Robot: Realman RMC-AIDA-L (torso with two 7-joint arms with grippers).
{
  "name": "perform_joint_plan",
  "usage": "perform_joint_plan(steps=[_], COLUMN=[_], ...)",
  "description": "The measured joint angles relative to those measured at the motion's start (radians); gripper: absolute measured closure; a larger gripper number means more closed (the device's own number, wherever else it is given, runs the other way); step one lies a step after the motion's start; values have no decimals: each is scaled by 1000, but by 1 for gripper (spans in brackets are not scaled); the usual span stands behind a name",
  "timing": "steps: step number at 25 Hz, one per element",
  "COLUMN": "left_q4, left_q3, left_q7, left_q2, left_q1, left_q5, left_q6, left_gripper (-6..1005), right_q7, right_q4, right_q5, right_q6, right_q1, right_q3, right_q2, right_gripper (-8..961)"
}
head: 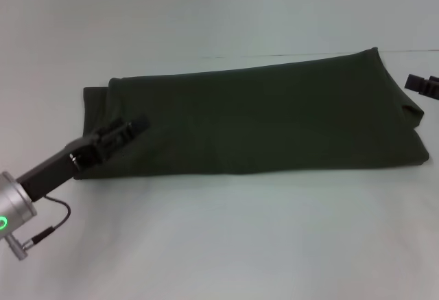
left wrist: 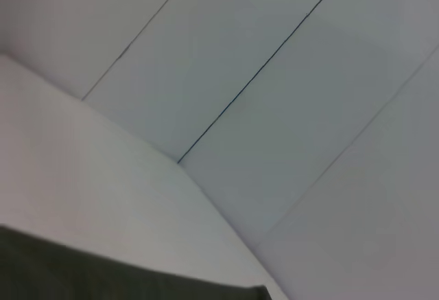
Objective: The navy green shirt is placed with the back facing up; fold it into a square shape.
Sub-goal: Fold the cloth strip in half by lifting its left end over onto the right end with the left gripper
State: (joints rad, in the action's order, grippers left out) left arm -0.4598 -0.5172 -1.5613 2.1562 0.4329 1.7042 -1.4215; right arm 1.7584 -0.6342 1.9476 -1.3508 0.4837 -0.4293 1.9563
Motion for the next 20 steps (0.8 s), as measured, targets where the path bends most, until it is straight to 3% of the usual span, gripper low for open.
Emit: perform_joint_plan(steps=[6, 20], left_q4=[5, 9], left_q3=[-48, -48], left_q7=[-107, -252], left_q2=[-3, -14], left_q1=[-45, -106], left_q5=[3, 14], left_q6=[6, 86], left_gripper=[77, 78], right_q7=[21, 22], right_q4=[0, -1], right_q5=[1, -6], right_q6=[-3, 17], right_q1=[-10, 8], right_q3=[-17, -14], right_q2=[-10, -25], right_gripper=[122, 123])
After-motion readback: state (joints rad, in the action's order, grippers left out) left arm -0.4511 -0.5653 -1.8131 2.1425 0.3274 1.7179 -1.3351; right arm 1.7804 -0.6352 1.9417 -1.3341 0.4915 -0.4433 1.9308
